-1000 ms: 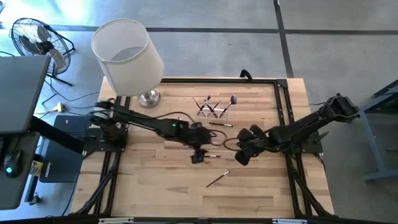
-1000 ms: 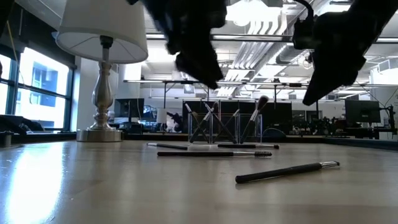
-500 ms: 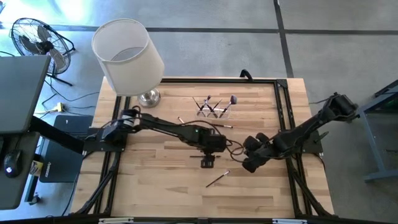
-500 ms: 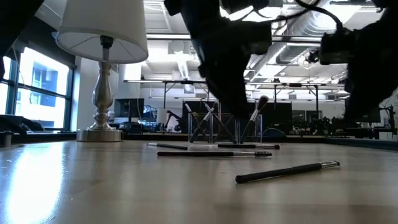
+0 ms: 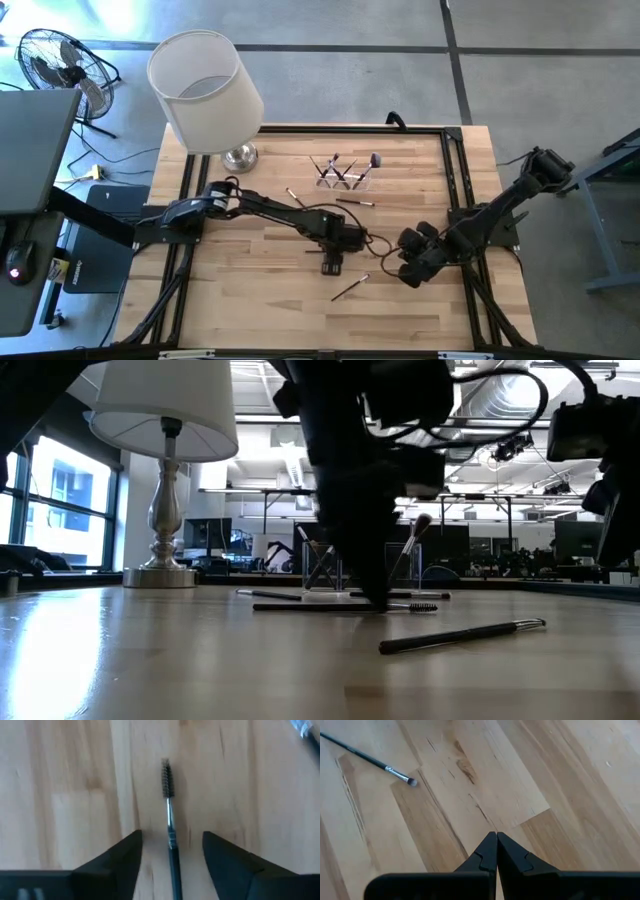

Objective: Put items in baskets/containers
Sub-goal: Put the lash brush into the transparent organizer

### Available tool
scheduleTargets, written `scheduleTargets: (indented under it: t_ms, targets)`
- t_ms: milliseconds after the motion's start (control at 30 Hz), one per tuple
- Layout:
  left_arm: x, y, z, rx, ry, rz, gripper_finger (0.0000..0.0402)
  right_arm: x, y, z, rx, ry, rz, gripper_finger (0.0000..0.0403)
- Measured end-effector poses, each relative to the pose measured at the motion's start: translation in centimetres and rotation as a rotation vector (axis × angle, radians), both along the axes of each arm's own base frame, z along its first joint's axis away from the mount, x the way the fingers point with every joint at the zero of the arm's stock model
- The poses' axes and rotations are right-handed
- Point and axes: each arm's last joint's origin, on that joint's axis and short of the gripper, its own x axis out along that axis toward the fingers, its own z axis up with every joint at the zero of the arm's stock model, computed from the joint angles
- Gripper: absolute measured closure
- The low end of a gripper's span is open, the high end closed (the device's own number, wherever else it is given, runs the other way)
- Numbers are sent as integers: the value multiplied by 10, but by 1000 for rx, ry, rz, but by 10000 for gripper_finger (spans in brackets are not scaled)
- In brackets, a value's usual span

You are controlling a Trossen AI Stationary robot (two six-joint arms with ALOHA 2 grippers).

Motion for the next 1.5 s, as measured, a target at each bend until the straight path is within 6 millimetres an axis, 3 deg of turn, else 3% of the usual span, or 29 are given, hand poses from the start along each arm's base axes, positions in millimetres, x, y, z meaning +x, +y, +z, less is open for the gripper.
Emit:
scheduleTargets:
  t_ms: [100, 300, 500, 733, 1033, 1500]
  targets:
    - [-1, -2, -1, 12, 4, -9, 250, 0, 1, 0, 1, -5, 2, 402]
    - [-3, -7, -1, 57, 8, -56, 386, 1, 2, 1, -8, -27, -4, 402]
    - [-4, -8, -1, 64, 16, -9, 395, 1, 1, 1, -15, -32, -6, 402]
    - [-9, -4, 31, 113, -75, 127, 400, 1, 2, 1, -11, -33, -4, 402]
    - [-12, -1, 65, 142, -197, 165, 400, 1, 3, 1, 2, -40, -17, 402]
    - [-17, -2, 54, 72, -169, 149, 401, -9, 16, 2, -3, -90, -38, 402]
